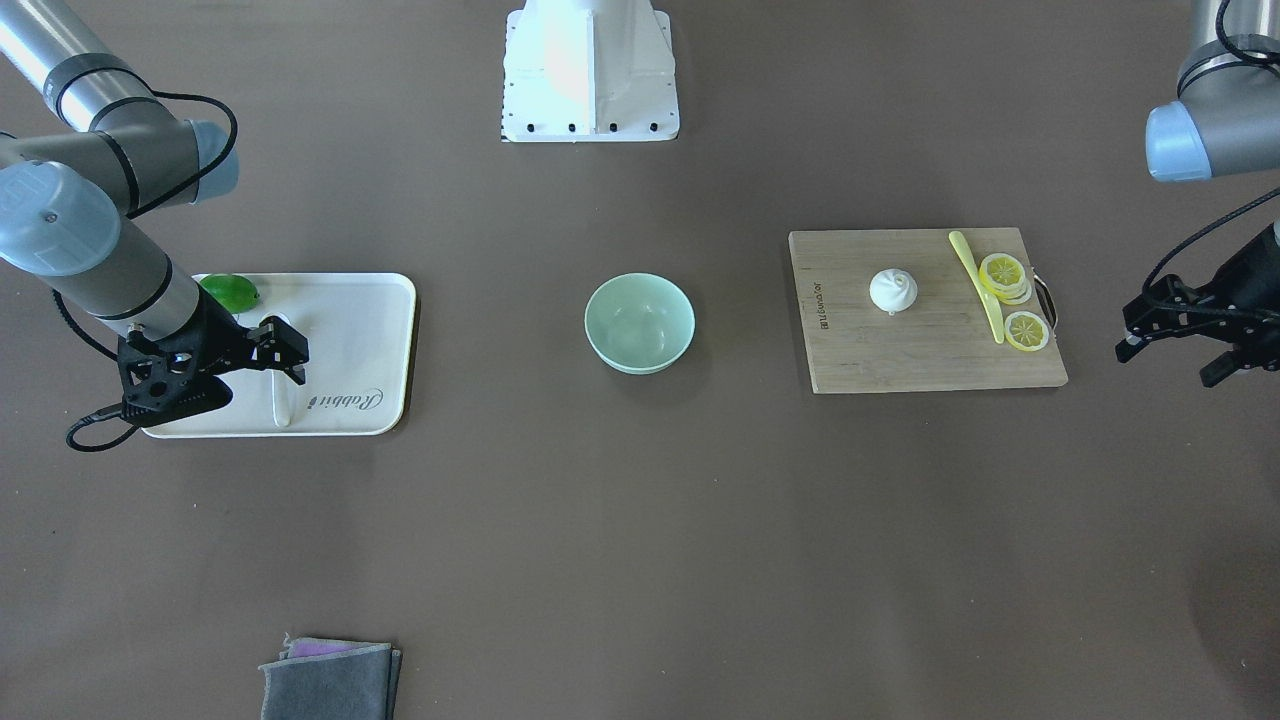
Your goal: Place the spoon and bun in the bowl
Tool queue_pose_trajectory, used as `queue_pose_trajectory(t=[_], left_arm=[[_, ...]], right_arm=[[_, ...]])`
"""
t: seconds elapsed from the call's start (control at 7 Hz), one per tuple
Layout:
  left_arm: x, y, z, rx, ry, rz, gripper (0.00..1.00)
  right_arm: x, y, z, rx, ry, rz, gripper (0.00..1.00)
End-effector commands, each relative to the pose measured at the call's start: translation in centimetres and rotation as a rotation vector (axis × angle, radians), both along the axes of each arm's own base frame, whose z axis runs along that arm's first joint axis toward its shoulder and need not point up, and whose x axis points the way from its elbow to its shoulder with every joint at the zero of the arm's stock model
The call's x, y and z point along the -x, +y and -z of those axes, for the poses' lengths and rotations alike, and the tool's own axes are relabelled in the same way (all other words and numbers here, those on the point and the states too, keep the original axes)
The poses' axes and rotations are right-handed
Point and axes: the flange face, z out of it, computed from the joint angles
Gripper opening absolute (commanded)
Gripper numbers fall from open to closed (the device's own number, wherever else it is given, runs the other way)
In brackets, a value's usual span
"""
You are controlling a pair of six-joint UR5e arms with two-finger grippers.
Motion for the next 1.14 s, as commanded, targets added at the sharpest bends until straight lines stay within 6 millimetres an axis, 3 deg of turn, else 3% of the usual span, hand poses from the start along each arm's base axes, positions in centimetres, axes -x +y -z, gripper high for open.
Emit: queue_pose_trajectory(t=[0.0,0.29,0.57,0.86,1.0], left_arm=[[-2.1,-0.5,2.0,0.005,0.019,-0.002,0.98],[-3.2,-0.6,2.6,-0.005,0.022,-0.02,0.98],[-4.1,-0.7,3.1,-0.014,0.025,-0.036,0.98],[-4.2,-0.7,3.2,-0.019,0.025,-0.038,0.98],[-4.2,-0.7,3.0,-0.02,0.024,-0.039,0.98]], right_arm=[[1.4,1.0,-1.4,0.021,0.017,0.025,0.99],[2.3,1.2,-2.8,0.038,0.036,0.038,0.98],[2.5,1.1,-3.7,0.055,0.048,0.038,0.87],[2.5,1.0,-3.7,0.057,0.048,0.036,0.35],[2.5,1.0,-3.5,0.056,0.045,0.037,0.02]])
